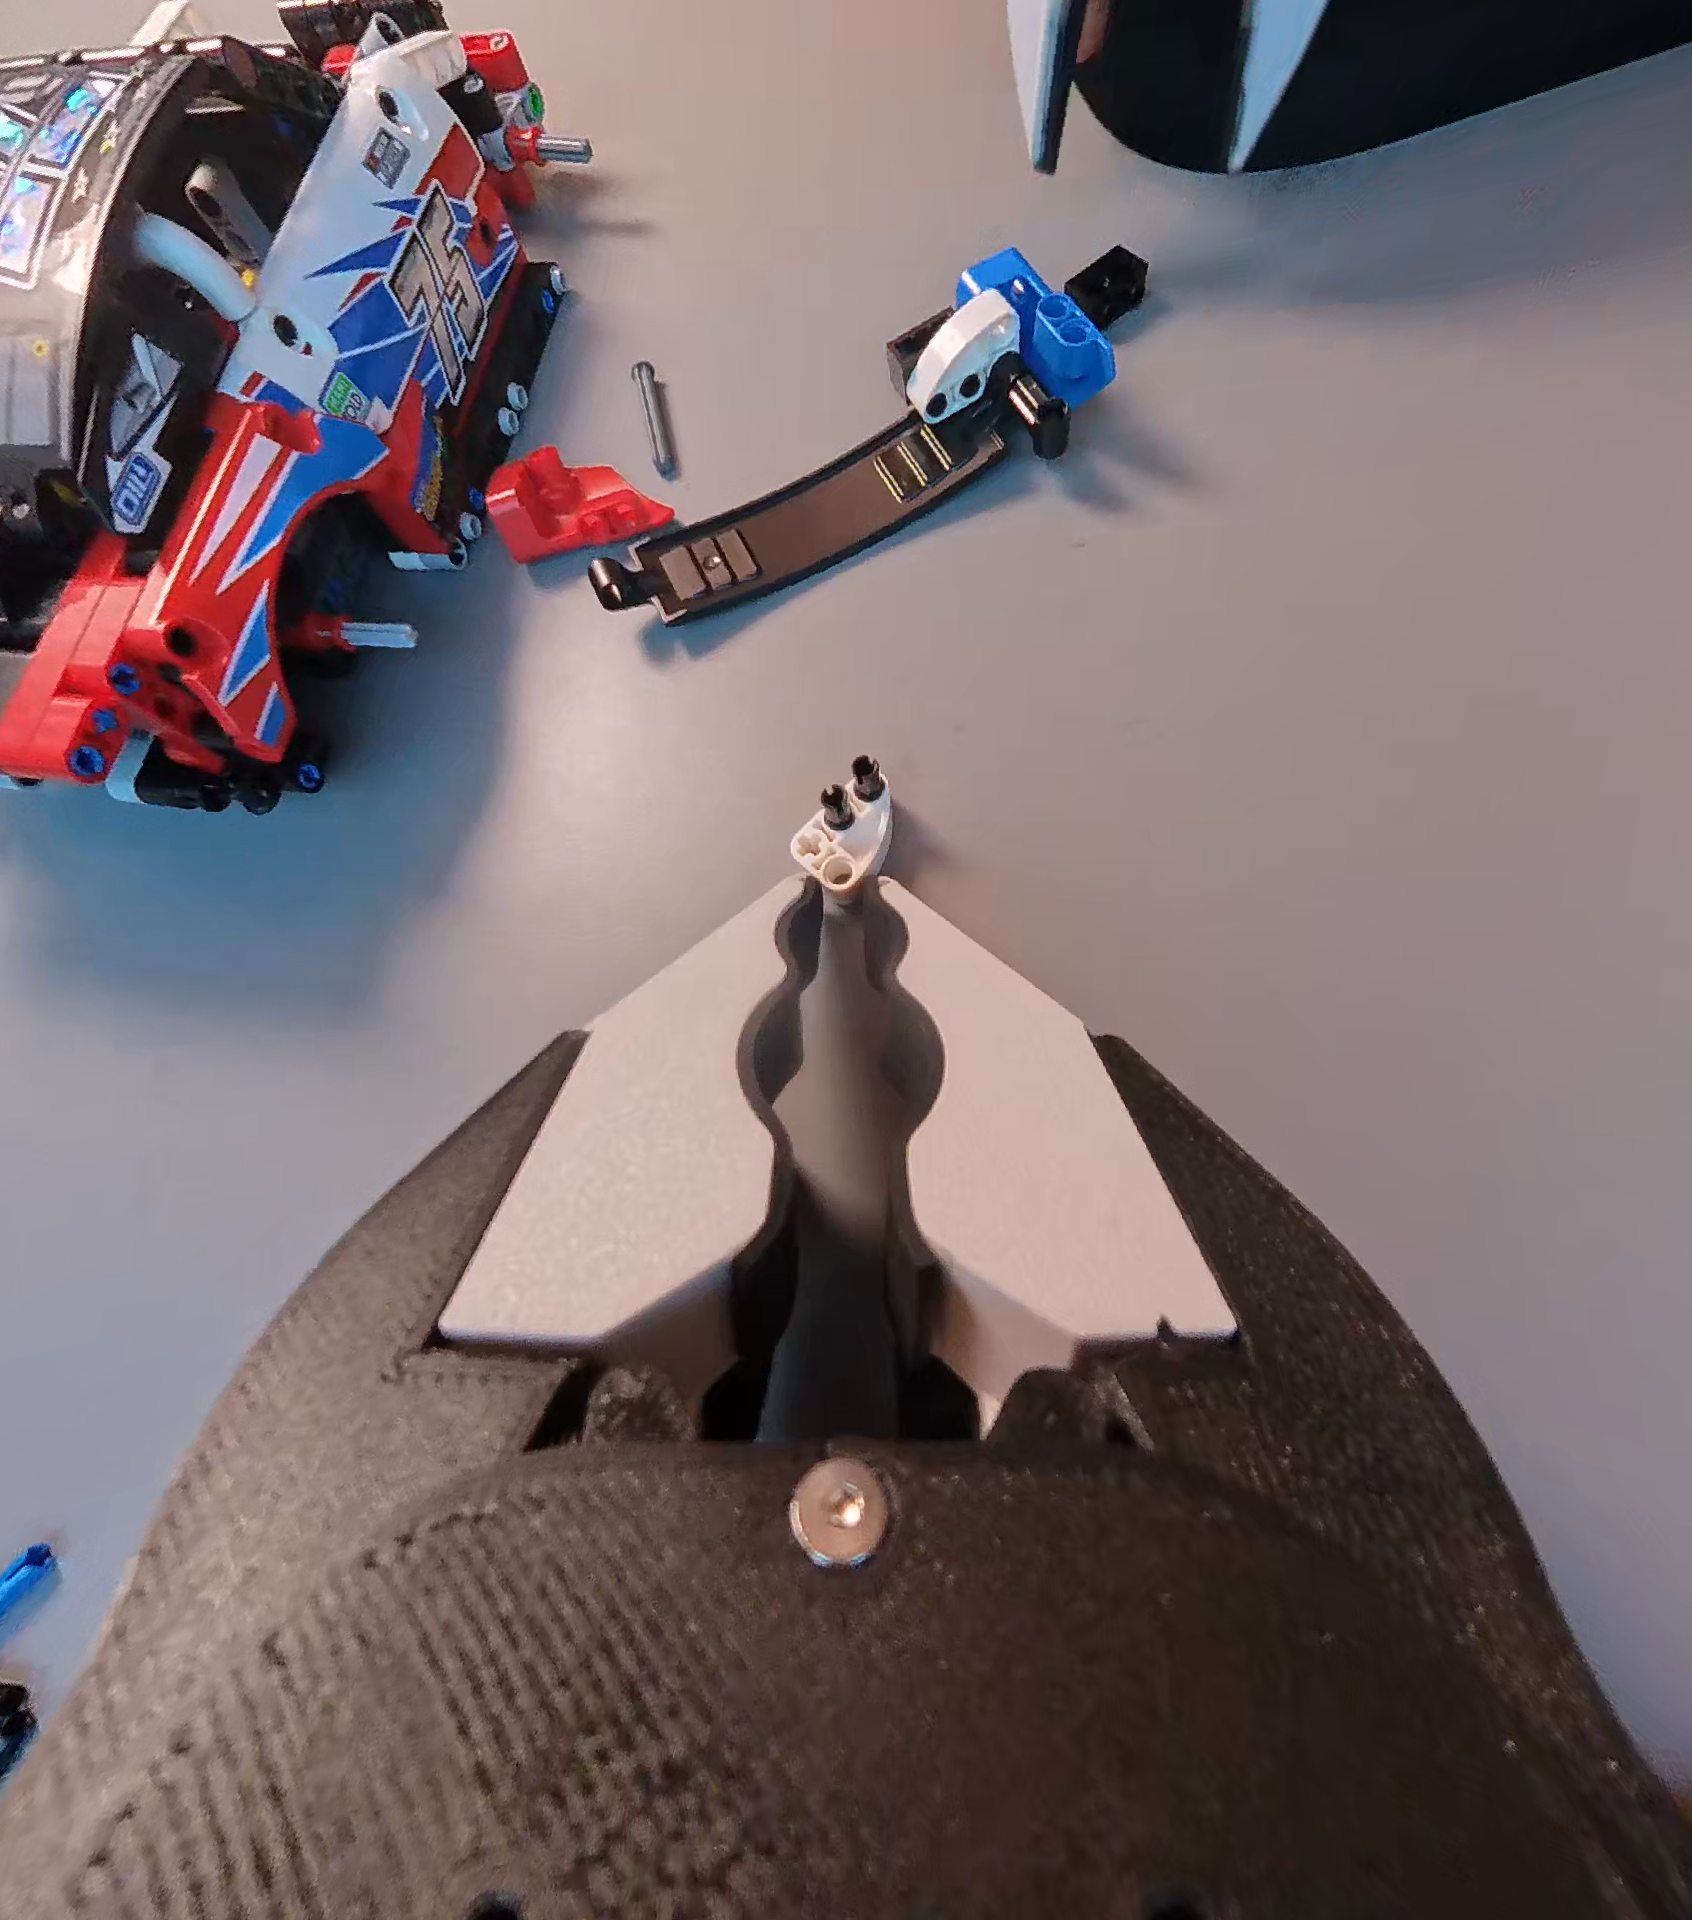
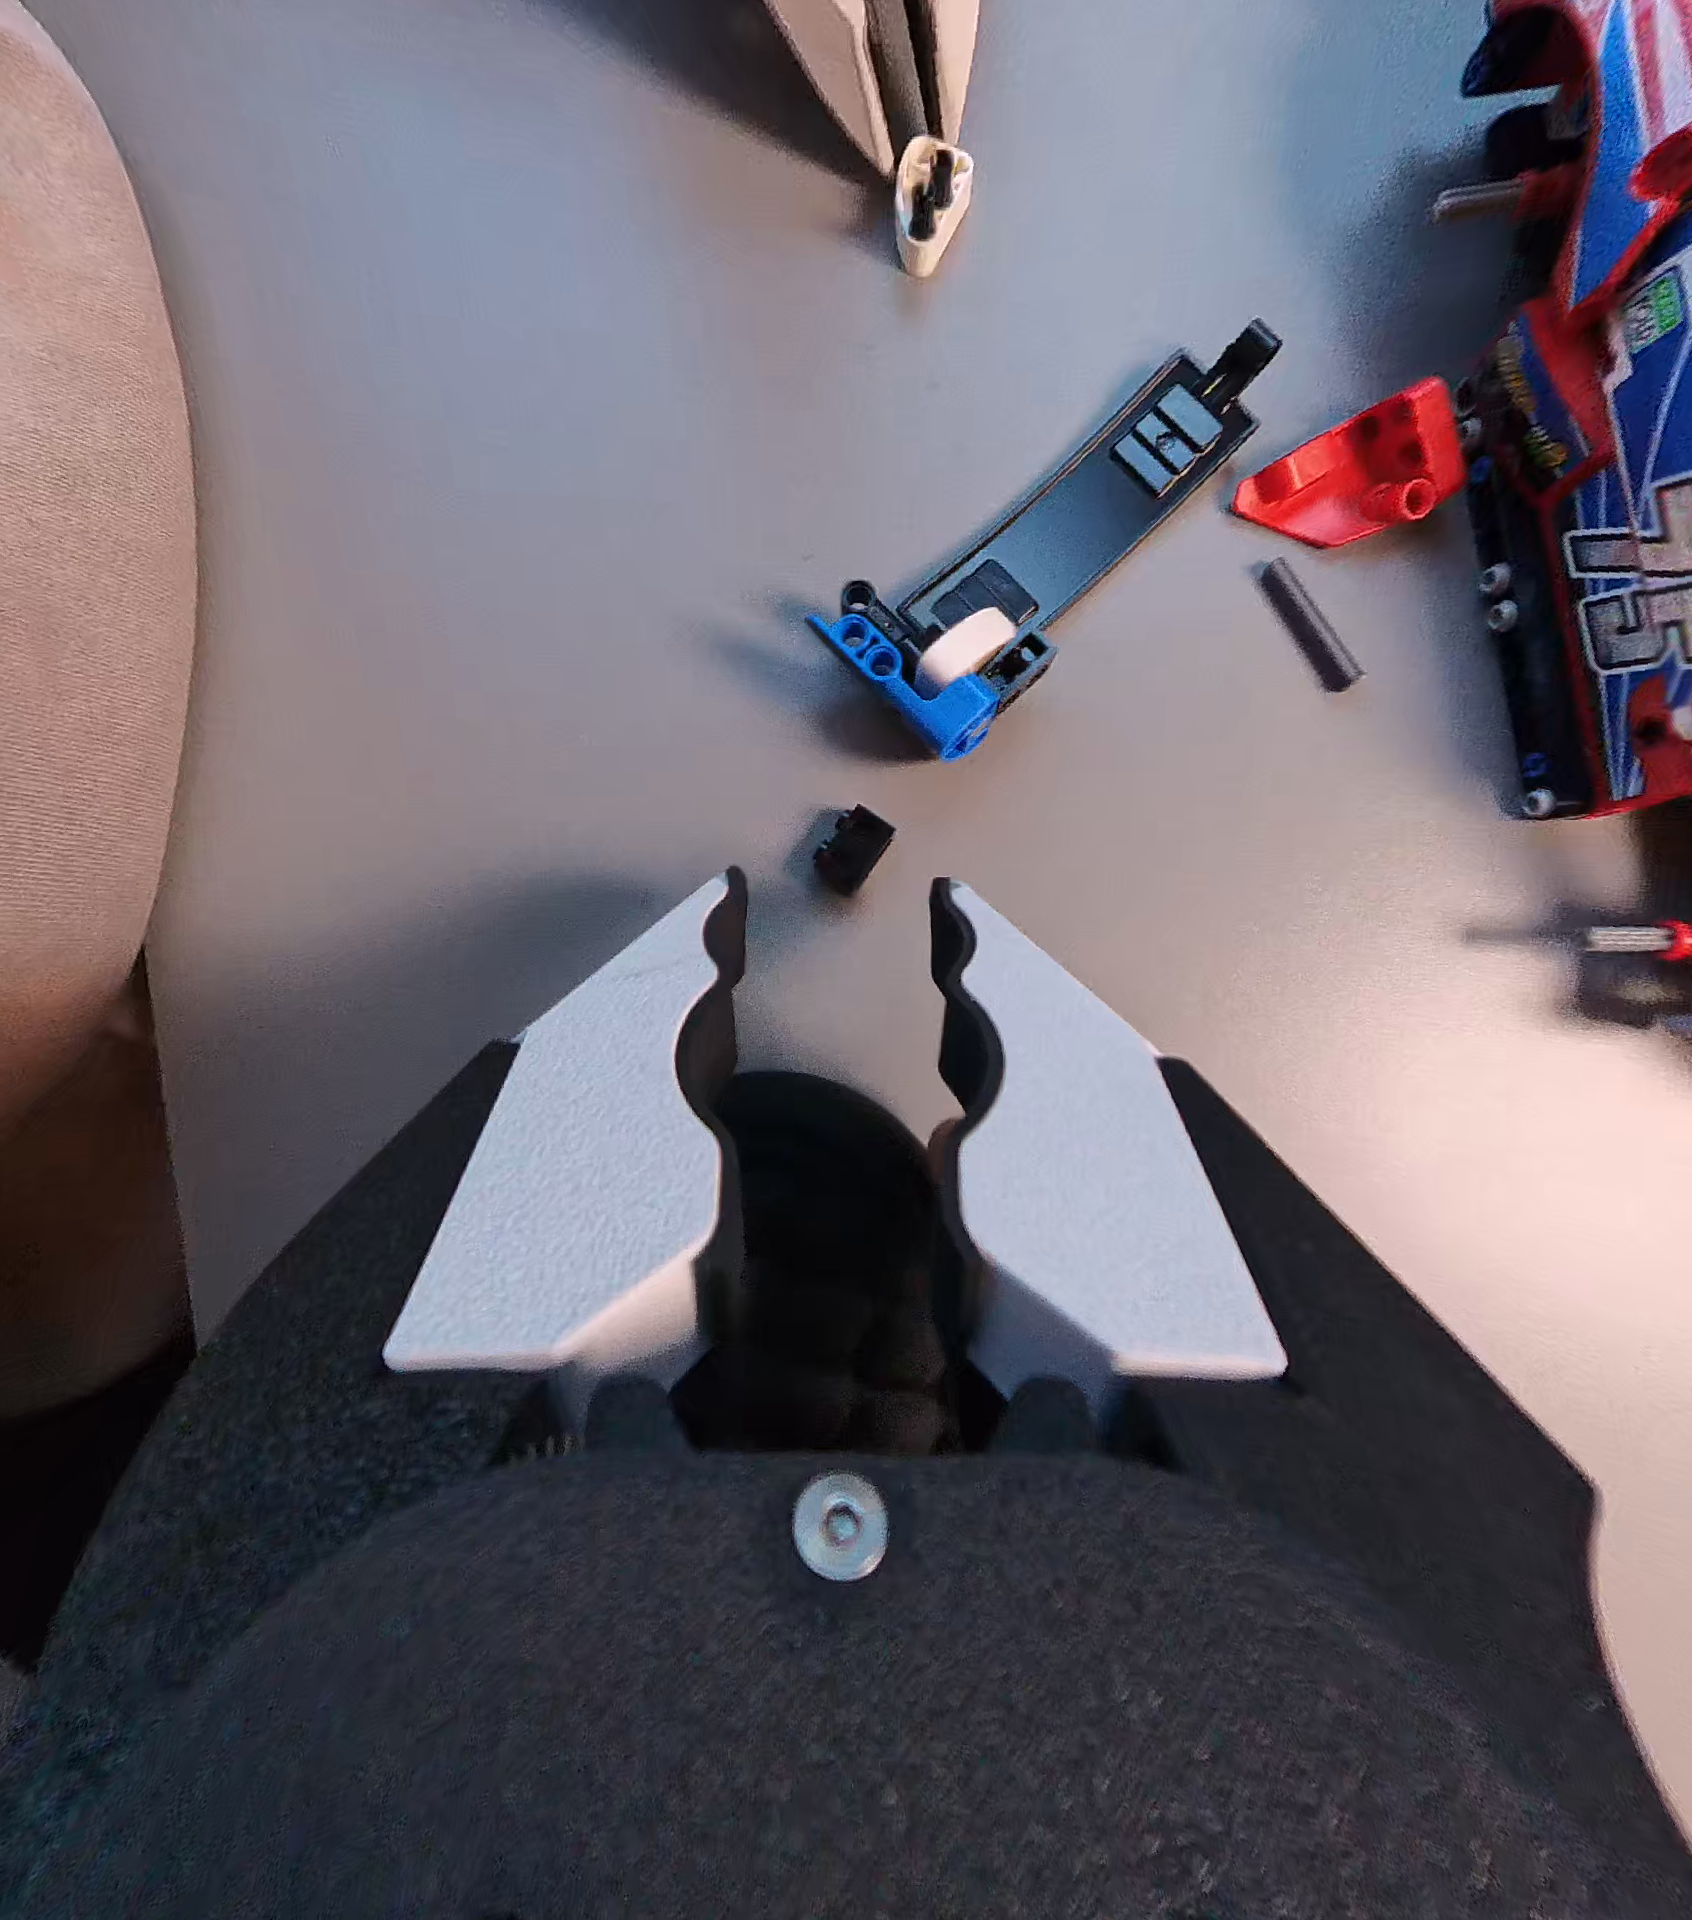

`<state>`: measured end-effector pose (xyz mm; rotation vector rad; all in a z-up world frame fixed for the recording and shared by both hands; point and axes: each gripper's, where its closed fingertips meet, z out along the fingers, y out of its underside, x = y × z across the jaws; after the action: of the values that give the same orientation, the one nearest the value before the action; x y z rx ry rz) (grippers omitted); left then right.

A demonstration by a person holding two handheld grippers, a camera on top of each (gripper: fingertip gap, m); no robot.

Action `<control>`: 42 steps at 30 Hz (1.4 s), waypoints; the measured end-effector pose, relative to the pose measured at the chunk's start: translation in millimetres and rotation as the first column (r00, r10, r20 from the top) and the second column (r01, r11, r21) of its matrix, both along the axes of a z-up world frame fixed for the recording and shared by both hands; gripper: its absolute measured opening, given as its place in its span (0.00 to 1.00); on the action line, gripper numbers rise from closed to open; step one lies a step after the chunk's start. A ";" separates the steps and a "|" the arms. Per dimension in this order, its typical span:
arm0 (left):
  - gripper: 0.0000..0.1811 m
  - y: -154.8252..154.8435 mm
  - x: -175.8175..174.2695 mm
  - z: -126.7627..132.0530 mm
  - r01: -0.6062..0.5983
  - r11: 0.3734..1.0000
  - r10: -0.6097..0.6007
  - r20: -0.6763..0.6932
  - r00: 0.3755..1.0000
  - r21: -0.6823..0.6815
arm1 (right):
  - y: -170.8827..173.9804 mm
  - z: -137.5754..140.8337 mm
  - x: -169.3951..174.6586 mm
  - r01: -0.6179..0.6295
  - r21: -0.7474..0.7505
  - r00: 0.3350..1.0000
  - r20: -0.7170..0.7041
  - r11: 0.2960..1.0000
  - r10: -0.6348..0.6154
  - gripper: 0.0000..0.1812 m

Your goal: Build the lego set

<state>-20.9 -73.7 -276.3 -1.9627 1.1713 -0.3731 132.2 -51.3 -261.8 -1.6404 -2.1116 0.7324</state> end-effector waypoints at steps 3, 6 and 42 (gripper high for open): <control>0.03 0.5 1.3 0.1 0.000 1.000 0.000 0.001 1.000 -0.001 | -3.6 -10.4 -5.8 0.034 0.041 0.999 0.014 0.999 -0.035 0.18; 0.06 2.1 0.6 1.7 -0.013 1.000 0.013 0.007 1.000 0.008 | 2.0 -15.3 -9.5 0.050 0.087 0.998 0.028 0.995 -0.052 0.05; 0.00 20.6 6.2 110.5 -0.234 0.845 0.048 0.367 0.929 0.481 | -8.5 97.7 -149.6 -0.080 -0.733 0.777 -0.470 0.675 -0.418 0.04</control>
<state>-14.8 -53.0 -165.8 -1.4259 0.7856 -0.2687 -17.4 -59.8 -164.2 -1.5749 -1.1912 1.9141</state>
